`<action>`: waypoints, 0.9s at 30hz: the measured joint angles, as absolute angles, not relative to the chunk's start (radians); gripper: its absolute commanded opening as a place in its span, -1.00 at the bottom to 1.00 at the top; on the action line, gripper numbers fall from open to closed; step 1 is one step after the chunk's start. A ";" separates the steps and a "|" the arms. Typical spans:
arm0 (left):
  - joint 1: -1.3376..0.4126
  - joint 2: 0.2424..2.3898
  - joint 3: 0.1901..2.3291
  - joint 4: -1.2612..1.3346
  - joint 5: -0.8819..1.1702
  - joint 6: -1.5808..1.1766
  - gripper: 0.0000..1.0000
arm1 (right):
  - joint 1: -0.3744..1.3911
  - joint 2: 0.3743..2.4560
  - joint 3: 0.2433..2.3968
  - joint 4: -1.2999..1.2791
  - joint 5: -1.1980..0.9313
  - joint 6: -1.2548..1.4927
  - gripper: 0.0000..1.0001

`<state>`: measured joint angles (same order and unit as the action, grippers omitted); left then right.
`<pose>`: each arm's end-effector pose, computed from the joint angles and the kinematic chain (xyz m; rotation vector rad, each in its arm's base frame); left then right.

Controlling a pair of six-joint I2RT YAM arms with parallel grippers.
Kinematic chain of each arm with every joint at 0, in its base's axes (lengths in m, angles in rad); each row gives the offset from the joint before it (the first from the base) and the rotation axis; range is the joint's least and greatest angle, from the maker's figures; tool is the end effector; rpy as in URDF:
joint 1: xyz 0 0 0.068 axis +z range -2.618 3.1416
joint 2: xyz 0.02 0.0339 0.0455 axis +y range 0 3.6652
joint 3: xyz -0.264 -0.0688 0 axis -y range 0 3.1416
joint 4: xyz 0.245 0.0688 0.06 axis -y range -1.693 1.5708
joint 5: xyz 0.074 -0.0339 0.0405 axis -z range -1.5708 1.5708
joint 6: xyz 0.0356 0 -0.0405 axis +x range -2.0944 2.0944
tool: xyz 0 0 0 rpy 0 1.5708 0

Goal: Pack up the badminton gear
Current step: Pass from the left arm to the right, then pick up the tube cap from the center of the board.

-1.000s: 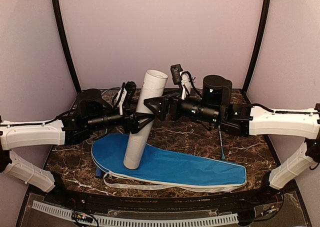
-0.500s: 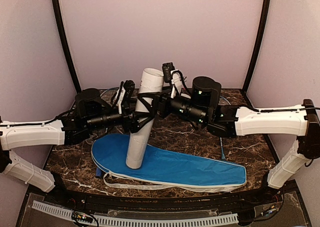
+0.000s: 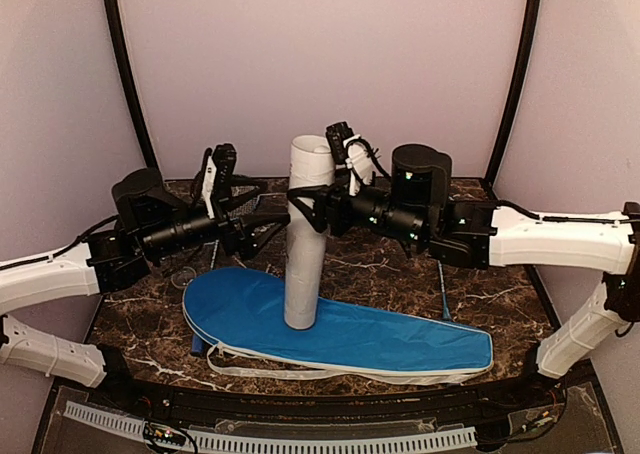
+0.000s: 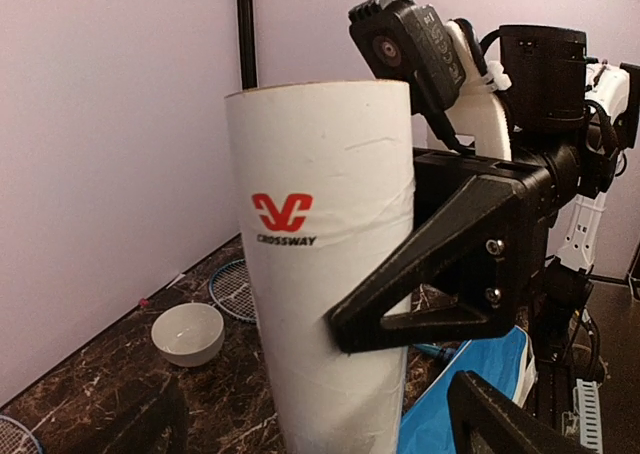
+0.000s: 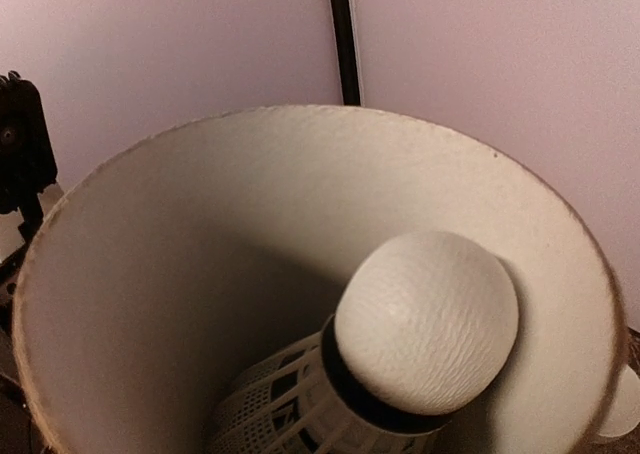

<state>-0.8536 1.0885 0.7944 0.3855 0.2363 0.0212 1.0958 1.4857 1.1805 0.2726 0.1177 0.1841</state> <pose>0.1630 -0.1996 0.3437 0.8270 1.2995 -0.8426 0.1677 0.3170 0.3566 -0.6517 1.5462 0.8891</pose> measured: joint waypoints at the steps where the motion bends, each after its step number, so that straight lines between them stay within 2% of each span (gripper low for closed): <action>1: -0.854 1.056 0.795 0.366 0.218 0.029 0.88 | 1.096 1.472 1.189 0.241 0.124 0.167 0.14; 4: -0.836 0.965 0.801 0.286 0.161 0.043 0.89 | 1.095 1.413 1.229 0.125 0.141 0.101 0.14; 8: -0.712 0.936 0.853 0.113 0.084 0.025 0.88 | 1.092 1.343 1.277 -0.001 0.175 0.022 0.14; 11: -0.578 0.983 0.884 -0.022 0.019 -0.007 0.64 | 1.090 1.303 1.307 -0.090 0.202 -0.034 0.14; 16: -0.364 1.153 0.895 -0.202 -0.019 -0.075 0.40 | 1.090 1.272 1.312 -0.181 0.213 -0.070 0.14; 19: -0.271 1.256 0.892 -0.275 -0.024 -0.116 0.18 | 1.090 1.266 1.297 -0.188 0.210 -0.073 0.14; 27: -0.187 1.349 0.879 -0.339 0.008 -0.135 -0.01 | 1.090 1.267 1.265 -0.187 0.180 -0.075 0.14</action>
